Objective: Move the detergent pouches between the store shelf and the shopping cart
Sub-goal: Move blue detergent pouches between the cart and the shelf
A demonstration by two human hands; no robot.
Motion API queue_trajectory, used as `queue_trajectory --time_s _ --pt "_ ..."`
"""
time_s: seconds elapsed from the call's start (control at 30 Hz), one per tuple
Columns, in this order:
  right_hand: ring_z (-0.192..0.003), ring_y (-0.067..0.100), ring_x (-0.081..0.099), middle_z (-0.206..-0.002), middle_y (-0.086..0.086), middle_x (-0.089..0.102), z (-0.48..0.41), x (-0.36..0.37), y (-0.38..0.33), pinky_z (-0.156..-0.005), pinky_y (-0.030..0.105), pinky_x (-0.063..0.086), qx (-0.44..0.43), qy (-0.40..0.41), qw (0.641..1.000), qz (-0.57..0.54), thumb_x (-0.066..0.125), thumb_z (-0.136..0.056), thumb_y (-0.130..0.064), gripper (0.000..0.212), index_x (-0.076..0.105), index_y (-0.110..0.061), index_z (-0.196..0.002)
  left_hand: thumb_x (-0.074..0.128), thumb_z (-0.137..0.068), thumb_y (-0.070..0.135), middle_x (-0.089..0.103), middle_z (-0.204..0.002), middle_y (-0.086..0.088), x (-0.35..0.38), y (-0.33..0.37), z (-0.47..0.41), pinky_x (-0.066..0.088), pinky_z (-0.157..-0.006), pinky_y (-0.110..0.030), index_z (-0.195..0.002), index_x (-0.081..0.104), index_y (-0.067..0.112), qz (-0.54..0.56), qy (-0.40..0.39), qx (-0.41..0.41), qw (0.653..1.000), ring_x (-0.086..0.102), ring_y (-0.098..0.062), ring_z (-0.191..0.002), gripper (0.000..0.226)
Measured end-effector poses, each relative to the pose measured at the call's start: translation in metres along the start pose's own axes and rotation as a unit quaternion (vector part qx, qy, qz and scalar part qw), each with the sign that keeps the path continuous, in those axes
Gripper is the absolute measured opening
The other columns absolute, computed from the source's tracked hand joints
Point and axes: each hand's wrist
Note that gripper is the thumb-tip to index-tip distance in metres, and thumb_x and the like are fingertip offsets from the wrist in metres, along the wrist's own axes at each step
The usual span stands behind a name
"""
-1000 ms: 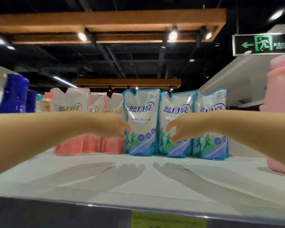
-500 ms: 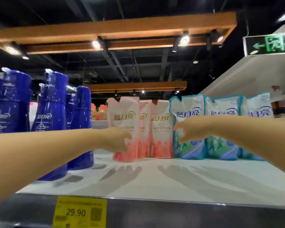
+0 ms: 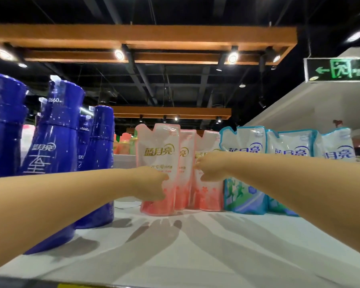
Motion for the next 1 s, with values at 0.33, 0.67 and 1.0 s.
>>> queue_trajectory --time_s 0.33,0.67,1.0 --pt "-0.142 0.029 0.020 -0.157 0.006 0.018 -0.027 0.043 0.004 -0.116 0.045 0.022 -0.028 -0.065 0.995 0.068 0.036 -0.097 -0.019 0.054 0.023 -0.021 -0.149 0.045 -0.096 0.022 0.045 -0.140 -0.005 0.023 -0.012 -0.027 0.041 -0.100 -0.031 -0.139 0.039 0.016 0.017 0.015 0.004 1.000 0.047 -0.023 -0.124 0.044" --pt "-0.146 0.025 0.002 -0.159 0.007 0.000 -0.008 0.039 -0.008 -0.116 0.036 0.010 -0.040 -0.076 0.992 0.093 0.031 -0.095 -0.007 0.061 0.013 -0.020 -0.152 0.049 -0.094 0.028 0.045 -0.141 0.003 0.035 -0.018 -0.023 0.037 -0.096 -0.023 -0.139 0.040 0.025 0.025 0.034 0.013 0.999 0.047 -0.016 -0.123 0.046" --pt "-0.131 0.024 0.040 -0.146 0.003 0.039 -0.007 0.028 -0.023 -0.105 0.035 0.036 -0.020 -0.005 0.992 -0.123 0.045 -0.095 -0.020 0.052 0.033 -0.023 -0.145 0.050 -0.092 0.019 0.048 -0.131 -0.005 0.033 -0.022 -0.030 0.047 -0.090 -0.028 -0.126 0.049 0.019 0.078 0.090 -0.035 0.992 0.052 -0.021 -0.110 0.035"
Point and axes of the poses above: each hand's wrist, its own z-axis away from the middle knuckle, its own x-axis out of the palm, y = z × x
